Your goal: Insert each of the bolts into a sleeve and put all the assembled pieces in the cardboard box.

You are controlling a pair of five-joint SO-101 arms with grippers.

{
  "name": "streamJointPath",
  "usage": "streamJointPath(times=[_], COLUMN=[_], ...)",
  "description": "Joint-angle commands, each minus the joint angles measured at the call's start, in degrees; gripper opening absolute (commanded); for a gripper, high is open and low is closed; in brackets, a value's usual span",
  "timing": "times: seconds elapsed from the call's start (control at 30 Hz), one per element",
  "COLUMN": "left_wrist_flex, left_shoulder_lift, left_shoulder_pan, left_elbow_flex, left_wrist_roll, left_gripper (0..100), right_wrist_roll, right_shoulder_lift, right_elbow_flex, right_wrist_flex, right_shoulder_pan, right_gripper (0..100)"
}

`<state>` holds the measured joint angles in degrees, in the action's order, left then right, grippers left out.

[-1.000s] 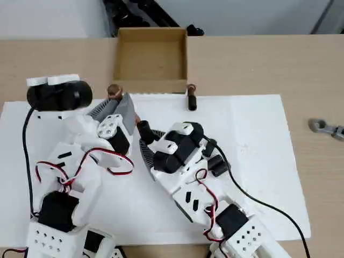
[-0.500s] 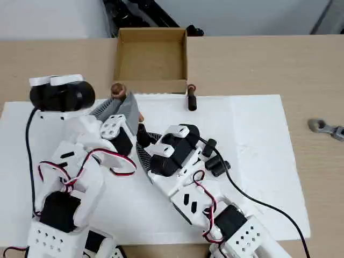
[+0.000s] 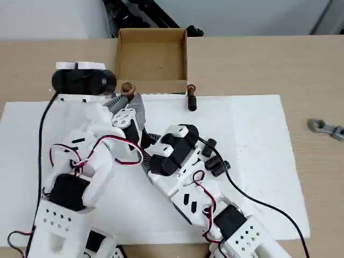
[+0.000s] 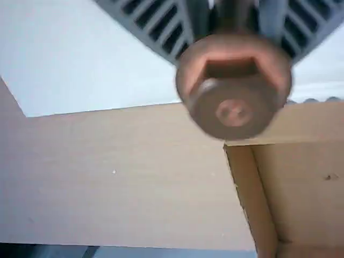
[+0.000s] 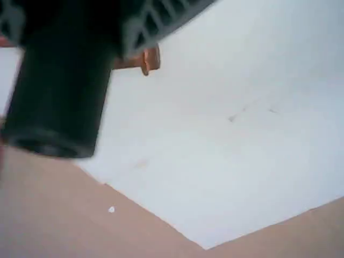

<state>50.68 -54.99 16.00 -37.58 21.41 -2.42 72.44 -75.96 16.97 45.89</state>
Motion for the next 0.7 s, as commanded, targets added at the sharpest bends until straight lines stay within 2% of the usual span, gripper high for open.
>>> streamJointPath(times=[0.0,0.17,0.53,0.67], left_wrist_flex=[4.9,14.1,16.1,15.9], left_shoulder_lift=[0.2,0.3,7.6,6.3], left_shoulder_pan=[0.1,0.4,0.5,0.5], left_elbow_flex=[8.5,16.7,16.9,17.1], left_wrist_roll=[-3.0,-4.3,-1.1,0.1], left_gripper=[0,0,0,0], right_wrist_roll=[-0.4,-0.4,-0.4,-0.4], right_shoulder_lift=[0.8,0.7,0.7,0.7], right_elbow_flex=[3.1,3.1,3.1,3.1], right_wrist_flex=[0.1,0.2,0.2,0.2], right_shoulder_pan=[0.3,0.3,0.3,0.3], right_gripper=[0.2,0.2,0.2,0.2])
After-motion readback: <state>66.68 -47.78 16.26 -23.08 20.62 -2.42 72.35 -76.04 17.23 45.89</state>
